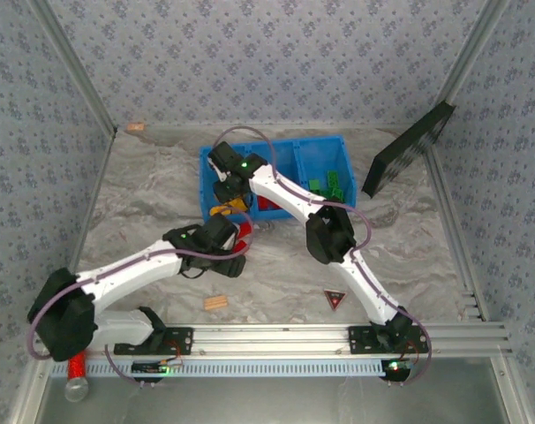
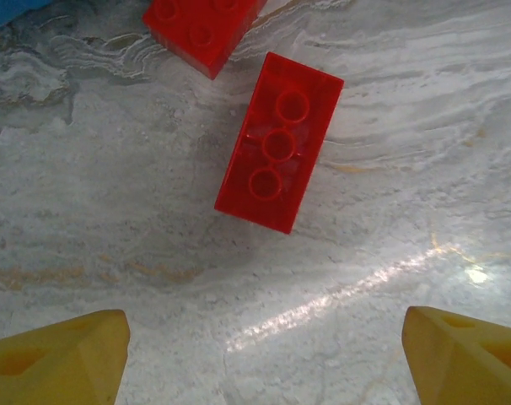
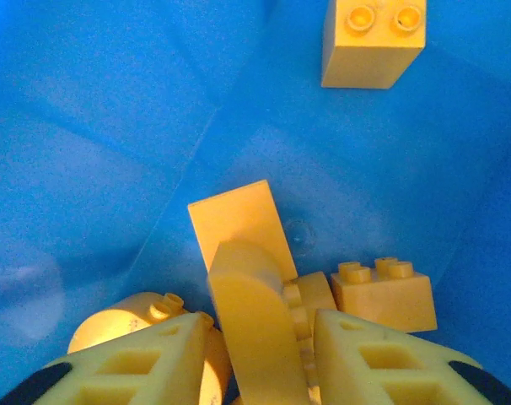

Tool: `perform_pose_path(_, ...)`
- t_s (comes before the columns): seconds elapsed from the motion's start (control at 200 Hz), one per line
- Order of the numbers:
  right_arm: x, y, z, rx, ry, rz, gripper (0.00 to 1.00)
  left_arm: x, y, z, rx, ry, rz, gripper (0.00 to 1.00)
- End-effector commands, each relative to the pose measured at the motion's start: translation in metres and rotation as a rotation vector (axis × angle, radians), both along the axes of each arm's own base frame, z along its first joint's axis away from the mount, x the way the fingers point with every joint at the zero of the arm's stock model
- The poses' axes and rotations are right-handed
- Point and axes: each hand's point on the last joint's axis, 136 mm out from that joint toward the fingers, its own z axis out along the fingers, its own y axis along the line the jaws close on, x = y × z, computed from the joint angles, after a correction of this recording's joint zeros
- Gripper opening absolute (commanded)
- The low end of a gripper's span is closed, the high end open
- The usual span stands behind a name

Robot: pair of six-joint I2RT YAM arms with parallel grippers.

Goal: Sort the legos into containers by color
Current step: Place the lego in the container, then pick up the lego from the center of the table.

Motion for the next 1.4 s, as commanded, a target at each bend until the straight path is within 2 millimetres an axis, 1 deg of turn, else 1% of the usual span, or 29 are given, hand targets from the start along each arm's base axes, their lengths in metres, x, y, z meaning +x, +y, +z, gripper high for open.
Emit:
perform_pose_path(0.0, 0.000, -0.006, 0.045, 0.050, -0.042, -0.005, 0.43, 0.021, -0.018, 0.010, -0.001, -0.066, -0.042, 0.85)
perform_pose_path(0.17, -0.005, -0.010, 0.081, 0.096, -0.070, 0.005, 0.49, 0.029, -0.030, 0.000, 0.007, -0.051, -0.069, 0.85)
perform_pose_path(0.275, -0.012, -0.010, 0.104, 0.143, -0.085, 0.030, 0.55, 0.033, -0.036, -0.007, 0.008, -0.024, -0.082, 0.85)
perform_pose_path(0.315, -0.016, -0.010, 0.112, 0.159, -0.090, 0.043, 0.57, 0.033, -0.039, -0.010, 0.003, -0.007, -0.082, 0.84)
perform_pose_path(0.32, -0.017, -0.011, 0.116, 0.163, -0.095, 0.044, 0.57, 0.034, -0.039, -0.011, 0.002, -0.005, -0.082, 0.84)
perform_pose_path(0.395, -0.023, -0.016, 0.134, 0.185, -0.113, 0.059, 0.59, 0.035, -0.041, -0.018, 0.002, 0.020, -0.079, 0.83)
perform_pose_path(0.485, -0.030, -0.028, 0.156, 0.202, -0.136, 0.050, 0.59, 0.035, -0.043, -0.028, 0.003, 0.056, -0.079, 0.80)
perform_pose_path(0.61, -0.035, -0.054, 0.188, 0.226, -0.185, 0.011, 0.60, 0.034, -0.044, -0.045, 0.004, 0.112, -0.070, 0.76)
perform_pose_path(0.685, -0.039, -0.075, 0.203, 0.229, -0.215, -0.024, 0.60, 0.030, -0.047, -0.053, 0.006, 0.154, -0.068, 0.70)
perform_pose_path(0.76, -0.044, -0.099, 0.212, 0.225, -0.236, -0.066, 0.61, 0.027, -0.047, -0.059, 0.006, 0.184, -0.050, 0.58)
perform_pose_path(0.85, -0.049, -0.133, 0.215, 0.222, -0.239, -0.137, 0.62, 0.021, -0.048, -0.061, 0.012, 0.204, -0.034, 0.47)
perform_pose_path(0.96, -0.055, -0.178, 0.212, 0.228, -0.224, -0.246, 0.62, 0.011, -0.054, -0.062, 0.034, 0.239, -0.049, 0.41)
perform_pose_path(0.98, -0.056, -0.186, 0.208, 0.225, -0.216, -0.268, 0.62, 0.009, -0.056, -0.062, 0.037, 0.245, -0.054, 0.40)
perform_pose_path(0.984, -0.057, -0.191, 0.208, 0.225, -0.215, -0.279, 0.62, 0.009, -0.056, -0.062, 0.037, 0.247, -0.056, 0.40)
perform_pose_path(1.044, -0.064, -0.214, 0.203, 0.225, -0.210, -0.333, 0.63, 0.004, -0.064, -0.057, 0.034, 0.256, -0.074, 0.37)
perform_pose_path(1.054, -0.066, -0.220, 0.202, 0.229, -0.208, -0.348, 0.63, 0.004, -0.066, -0.055, 0.031, 0.255, -0.077, 0.37)
perform_pose_path(1.124, -0.078, -0.246, 0.195, 0.239, -0.192, -0.414, 0.64, 0.003, -0.078, -0.044, 0.019, 0.258, -0.097, 0.34)
perform_pose_path(1.169, -0.086, -0.260, 0.188, 0.243, -0.178, -0.448, 0.64, 0.005, -0.087, -0.034, 0.005, 0.255, -0.106, 0.33)
perform_pose_path(1.219, -0.098, -0.276, 0.179, 0.246, -0.160, -0.489, 0.64, 0.013, -0.098, -0.019, -0.020, 0.239, -0.114, 0.33)
perform_pose_path(1.254, -0.104, -0.283, 0.175, 0.247, -0.154, -0.506, 0.64, 0.021, -0.108, -0.006, -0.046, 0.211, -0.121, 0.33)
perform_pose_path(1.279, -0.109, -0.289, 0.171, 0.249, -0.146, -0.520, 0.64, 0.024, -0.110, 0.000, -0.037, 0.211, -0.125, 0.33)
perform_pose_path(1.344, -0.122, -0.299, 0.160, 0.259, -0.123, -0.551, 0.65, 0.040, -0.123, 0.020, -0.039, 0.168, -0.141, 0.33)
perform_pose_path(1.374, -0.127, -0.302, 0.161, 0.273, -0.125, -0.559, 0.65, 0.047, -0.129, 0.028, -0.038, 0.152, -0.151, 0.33)
perform_pose_path(1.379, -0.129, -0.303, 0.155, 0.265, -0.113, -0.562, 0.65, 0.049, -0.130, 0.029, -0.039, 0.148, -0.151, 0.33)
perform_pose_path(1.394, -0.132, -0.305, 0.149, 0.259, -0.102, -0.568, 0.65, 0.053, -0.134, 0.033, -0.041, 0.140, -0.157, 0.33)
